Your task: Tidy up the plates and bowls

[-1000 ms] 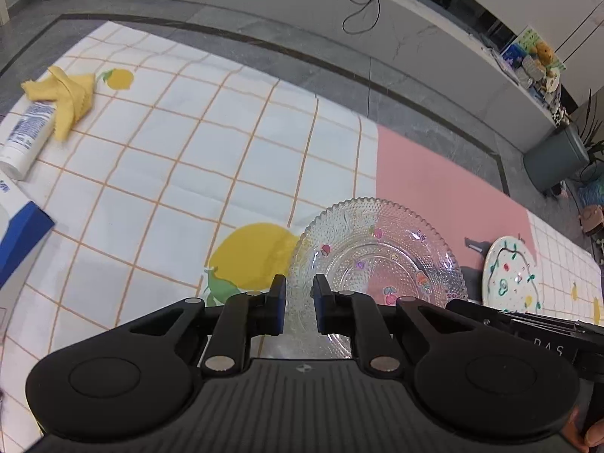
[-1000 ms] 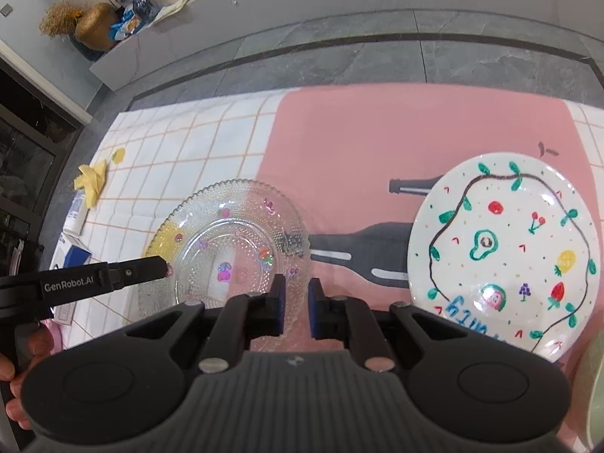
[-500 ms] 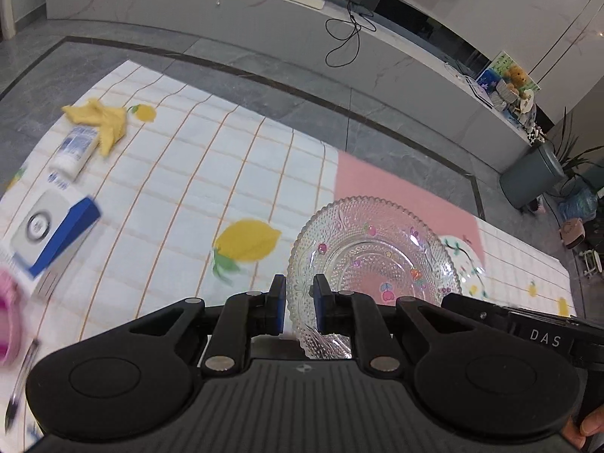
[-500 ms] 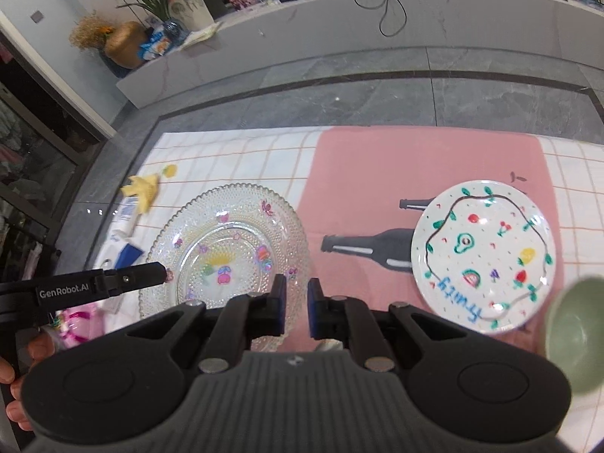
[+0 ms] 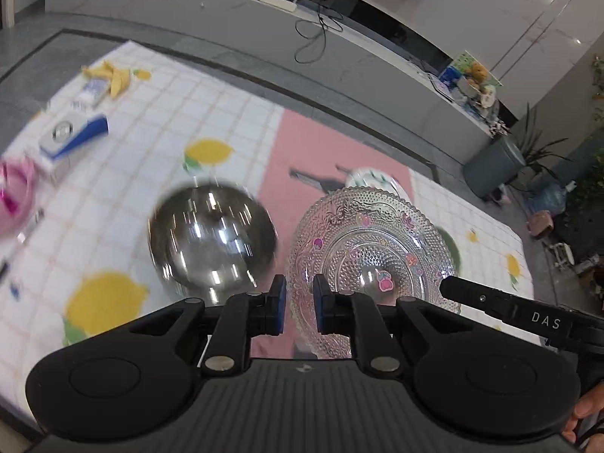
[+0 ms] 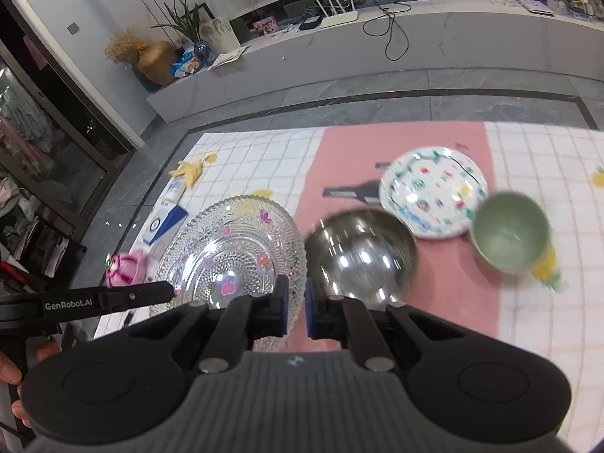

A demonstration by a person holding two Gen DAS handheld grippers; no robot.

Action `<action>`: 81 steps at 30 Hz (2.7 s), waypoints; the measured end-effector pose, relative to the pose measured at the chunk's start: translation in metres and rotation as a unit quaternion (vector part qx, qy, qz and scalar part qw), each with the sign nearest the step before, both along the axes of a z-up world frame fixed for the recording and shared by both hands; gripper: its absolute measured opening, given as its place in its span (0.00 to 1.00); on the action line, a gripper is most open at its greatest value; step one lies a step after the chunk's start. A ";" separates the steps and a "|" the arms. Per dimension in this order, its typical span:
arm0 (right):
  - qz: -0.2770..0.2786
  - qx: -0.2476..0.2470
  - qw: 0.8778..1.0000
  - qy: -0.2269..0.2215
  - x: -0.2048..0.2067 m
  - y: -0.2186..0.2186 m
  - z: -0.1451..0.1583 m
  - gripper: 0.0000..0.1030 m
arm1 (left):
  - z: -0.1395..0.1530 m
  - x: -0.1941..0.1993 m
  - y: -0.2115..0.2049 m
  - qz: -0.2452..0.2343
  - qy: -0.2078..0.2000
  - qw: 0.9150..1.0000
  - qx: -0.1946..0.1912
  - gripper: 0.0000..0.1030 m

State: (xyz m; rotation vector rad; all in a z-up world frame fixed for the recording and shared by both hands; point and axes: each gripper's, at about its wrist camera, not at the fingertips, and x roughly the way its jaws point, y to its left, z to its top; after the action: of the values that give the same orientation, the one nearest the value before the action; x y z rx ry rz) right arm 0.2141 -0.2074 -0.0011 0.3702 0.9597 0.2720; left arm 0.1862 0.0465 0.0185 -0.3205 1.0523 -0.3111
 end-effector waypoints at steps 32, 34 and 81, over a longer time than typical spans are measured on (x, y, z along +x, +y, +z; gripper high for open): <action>-0.131 -0.023 0.991 0.017 -0.149 -0.033 -0.136 0.08 | -0.118 -0.103 -0.056 -0.023 0.002 0.999 0.023 0.16; -0.131 -0.036 0.991 0.012 -0.149 -0.030 -0.137 0.08 | -0.119 -0.104 -0.059 -0.027 -0.001 0.999 0.029 0.15; -0.131 -0.004 0.991 0.015 -0.159 -0.040 -0.135 0.08 | -0.117 -0.105 -0.041 -0.009 -0.004 1.000 0.029 0.17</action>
State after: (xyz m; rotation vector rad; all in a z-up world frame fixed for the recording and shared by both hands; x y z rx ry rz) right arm 0.0546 -0.2470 -0.1358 0.4887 0.9301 0.0244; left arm 0.0807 0.0053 -0.0990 -0.2567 1.0542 -0.2970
